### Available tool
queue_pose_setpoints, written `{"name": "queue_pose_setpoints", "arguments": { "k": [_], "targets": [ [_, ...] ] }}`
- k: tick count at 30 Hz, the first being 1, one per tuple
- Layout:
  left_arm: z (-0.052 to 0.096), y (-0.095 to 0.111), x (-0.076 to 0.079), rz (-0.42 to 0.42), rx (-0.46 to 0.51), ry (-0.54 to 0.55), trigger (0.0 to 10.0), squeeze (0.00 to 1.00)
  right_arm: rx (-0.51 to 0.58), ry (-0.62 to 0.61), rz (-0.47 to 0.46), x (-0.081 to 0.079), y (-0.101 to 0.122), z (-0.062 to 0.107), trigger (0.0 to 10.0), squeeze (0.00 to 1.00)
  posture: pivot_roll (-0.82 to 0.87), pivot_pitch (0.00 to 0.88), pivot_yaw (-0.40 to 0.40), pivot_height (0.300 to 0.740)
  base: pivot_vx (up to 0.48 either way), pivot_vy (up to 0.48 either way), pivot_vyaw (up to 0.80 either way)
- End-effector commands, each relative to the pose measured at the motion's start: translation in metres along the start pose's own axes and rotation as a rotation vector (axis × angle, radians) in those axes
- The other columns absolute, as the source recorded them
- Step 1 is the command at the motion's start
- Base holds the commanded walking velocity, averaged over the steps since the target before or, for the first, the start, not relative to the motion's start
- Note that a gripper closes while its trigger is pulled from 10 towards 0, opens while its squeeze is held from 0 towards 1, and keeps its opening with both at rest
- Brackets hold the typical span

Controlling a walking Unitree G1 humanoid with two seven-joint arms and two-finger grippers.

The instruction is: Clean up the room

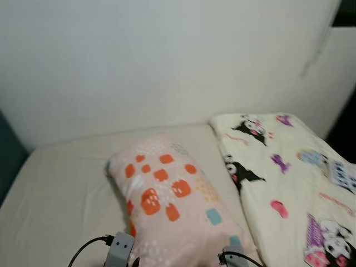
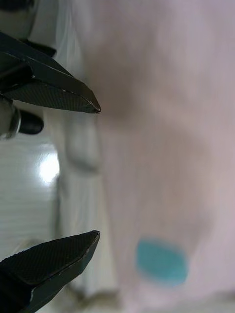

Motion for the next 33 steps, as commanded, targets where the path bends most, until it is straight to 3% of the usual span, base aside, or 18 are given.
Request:
{"name": "queue_pose_setpoints", "arguments": {
  "k": [1, 19, 33],
  "targets": [
    [0.0039, -0.0086, -0.0045, -0.008, -0.039, 0.015, 10.0, 0.00, -0.018, 0.020, 0.002, -0.0050, -0.0045, 0.0020, 10.0, 0.00, 0.05, 0.085, -0.002, 0.740, 0.000, 0.000, 0.80],
    [0.0037, -0.0086, -0.0035, -0.003, -0.043, 0.006, 10.0, 0.00, -0.018, 0.018, -0.005, -0.0044, -0.0052, 0.0024, 10.0, 0.00, 0.05, 0.091, -0.002, 0.740, 0.000, 0.000, 0.80],
    [0.0022, -0.0067, -0.0014, -0.025, -0.046, -0.021, 10.0, 0.00, -0.028, -0.032, -0.038, 0.0042, -0.0076, 0.0026, 10.0, 0.00, 0.04, 0.095, -0.001, 0.740, 0.000, 0.000, 0.00]
  ]
}}
Point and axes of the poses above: a point about 5 cm out from each wrist's last joint towards the gripper, its own z axis pointing back from the gripper into the wrist, its own y axis along the axis of the wrist's last joint, x = y × z, the point moved 1 cm from there along -z, pointing out of the wrist towards the gripper, and after that the axes turned 14 degrees about z, right-handed, at the moved point
